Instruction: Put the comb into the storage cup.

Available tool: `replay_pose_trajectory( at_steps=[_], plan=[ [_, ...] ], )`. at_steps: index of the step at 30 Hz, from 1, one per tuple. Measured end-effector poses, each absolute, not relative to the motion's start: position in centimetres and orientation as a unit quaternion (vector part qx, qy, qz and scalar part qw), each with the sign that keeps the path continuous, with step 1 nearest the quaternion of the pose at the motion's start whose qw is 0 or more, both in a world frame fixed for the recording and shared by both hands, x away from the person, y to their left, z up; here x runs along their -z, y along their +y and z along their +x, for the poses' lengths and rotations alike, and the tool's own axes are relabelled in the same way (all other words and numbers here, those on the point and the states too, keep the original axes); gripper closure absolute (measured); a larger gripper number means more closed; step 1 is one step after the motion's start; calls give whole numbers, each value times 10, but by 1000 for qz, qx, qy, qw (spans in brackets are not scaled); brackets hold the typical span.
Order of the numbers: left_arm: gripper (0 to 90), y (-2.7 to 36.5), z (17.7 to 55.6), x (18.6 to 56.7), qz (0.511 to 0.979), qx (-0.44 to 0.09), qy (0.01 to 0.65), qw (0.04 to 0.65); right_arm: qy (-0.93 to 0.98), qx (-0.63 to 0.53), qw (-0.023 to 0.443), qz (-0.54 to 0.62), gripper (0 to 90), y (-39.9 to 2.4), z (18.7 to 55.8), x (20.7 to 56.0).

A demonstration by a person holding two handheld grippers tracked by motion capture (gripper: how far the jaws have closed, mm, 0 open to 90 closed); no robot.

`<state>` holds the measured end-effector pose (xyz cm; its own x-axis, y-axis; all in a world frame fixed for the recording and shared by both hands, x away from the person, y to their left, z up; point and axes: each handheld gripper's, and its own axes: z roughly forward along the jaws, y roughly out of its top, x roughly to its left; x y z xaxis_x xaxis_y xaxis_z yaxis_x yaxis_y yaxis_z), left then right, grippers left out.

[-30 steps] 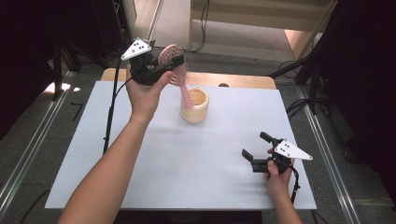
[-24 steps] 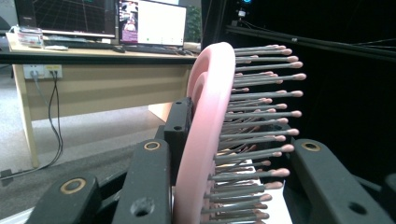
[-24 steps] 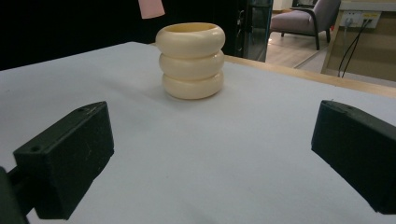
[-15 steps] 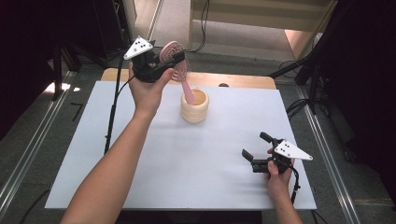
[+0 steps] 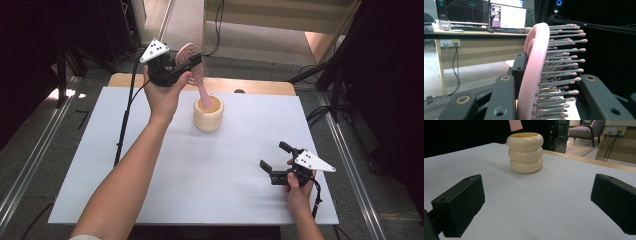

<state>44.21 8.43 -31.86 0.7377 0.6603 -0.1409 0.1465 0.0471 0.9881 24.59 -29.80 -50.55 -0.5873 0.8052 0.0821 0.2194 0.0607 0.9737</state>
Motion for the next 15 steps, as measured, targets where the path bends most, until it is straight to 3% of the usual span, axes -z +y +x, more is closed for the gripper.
replay_pose_trajectory(
  at_steps=[15],
  plan=[
    [645,77,448,330,671,-204,313,641,681,-575,255,375,0,-299,246,505]
  ],
)
